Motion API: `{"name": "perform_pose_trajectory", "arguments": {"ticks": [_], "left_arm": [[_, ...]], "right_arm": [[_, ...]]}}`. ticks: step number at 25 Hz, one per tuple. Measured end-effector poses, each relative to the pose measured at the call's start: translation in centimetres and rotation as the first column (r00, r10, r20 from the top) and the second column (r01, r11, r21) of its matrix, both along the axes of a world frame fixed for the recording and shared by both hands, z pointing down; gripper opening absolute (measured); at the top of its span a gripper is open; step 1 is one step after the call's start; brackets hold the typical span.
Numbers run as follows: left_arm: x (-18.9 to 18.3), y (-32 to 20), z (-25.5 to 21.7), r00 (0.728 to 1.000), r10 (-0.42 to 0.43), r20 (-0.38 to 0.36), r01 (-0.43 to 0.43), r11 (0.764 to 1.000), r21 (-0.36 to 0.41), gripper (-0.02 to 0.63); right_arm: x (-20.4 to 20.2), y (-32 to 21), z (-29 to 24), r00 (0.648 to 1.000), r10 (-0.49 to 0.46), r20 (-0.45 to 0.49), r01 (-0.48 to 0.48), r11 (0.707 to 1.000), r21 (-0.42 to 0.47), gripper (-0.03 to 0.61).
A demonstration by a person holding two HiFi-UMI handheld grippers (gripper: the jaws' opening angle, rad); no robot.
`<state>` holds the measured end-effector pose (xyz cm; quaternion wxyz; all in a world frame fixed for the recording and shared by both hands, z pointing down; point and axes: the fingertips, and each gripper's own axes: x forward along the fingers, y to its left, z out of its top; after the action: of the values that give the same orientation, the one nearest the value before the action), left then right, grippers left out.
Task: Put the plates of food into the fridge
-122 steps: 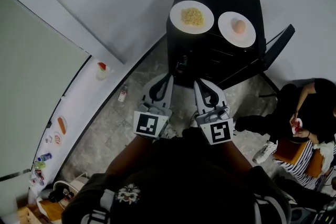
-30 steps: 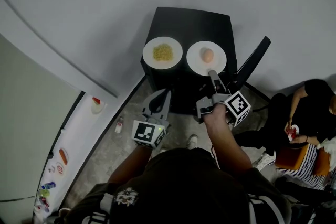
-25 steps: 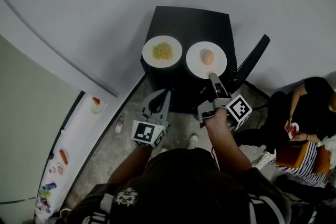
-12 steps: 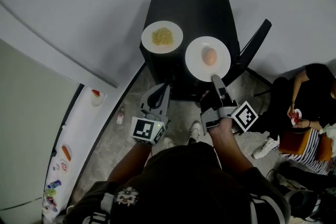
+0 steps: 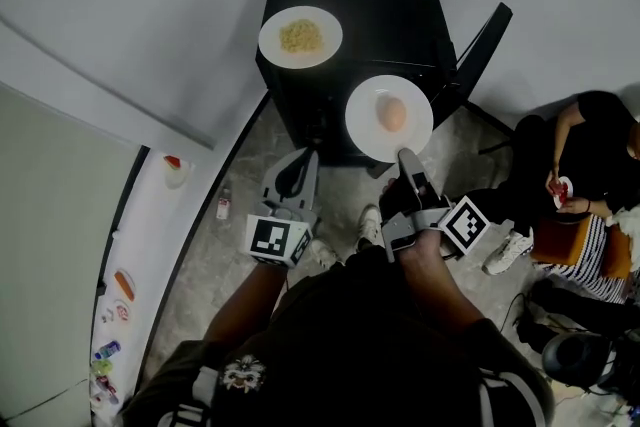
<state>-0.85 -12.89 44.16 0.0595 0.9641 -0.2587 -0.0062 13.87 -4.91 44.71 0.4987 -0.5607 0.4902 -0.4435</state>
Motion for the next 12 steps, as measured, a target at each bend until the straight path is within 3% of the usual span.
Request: {"name": "perform_pose_trajectory", "arguments": {"ticks": [5,12], "left_arm": [[-0.5,0.1,1.1,1.000,-0.019,0.015,0.019,1.000,0.001,0.022],[-1.7,-0.6,1.9,0.998,-0.053,0.030,0.053,0.999,-0.009,0.021]], "right_arm": [[-0.7,1.1,3.4,1.000,-0.006,0.017,0.007,0.998,-0.055,0.032],[-0.4,0.7,6.3,0.999,0.001,0.033,0.001,0.999,-0.052,0.032]]}}
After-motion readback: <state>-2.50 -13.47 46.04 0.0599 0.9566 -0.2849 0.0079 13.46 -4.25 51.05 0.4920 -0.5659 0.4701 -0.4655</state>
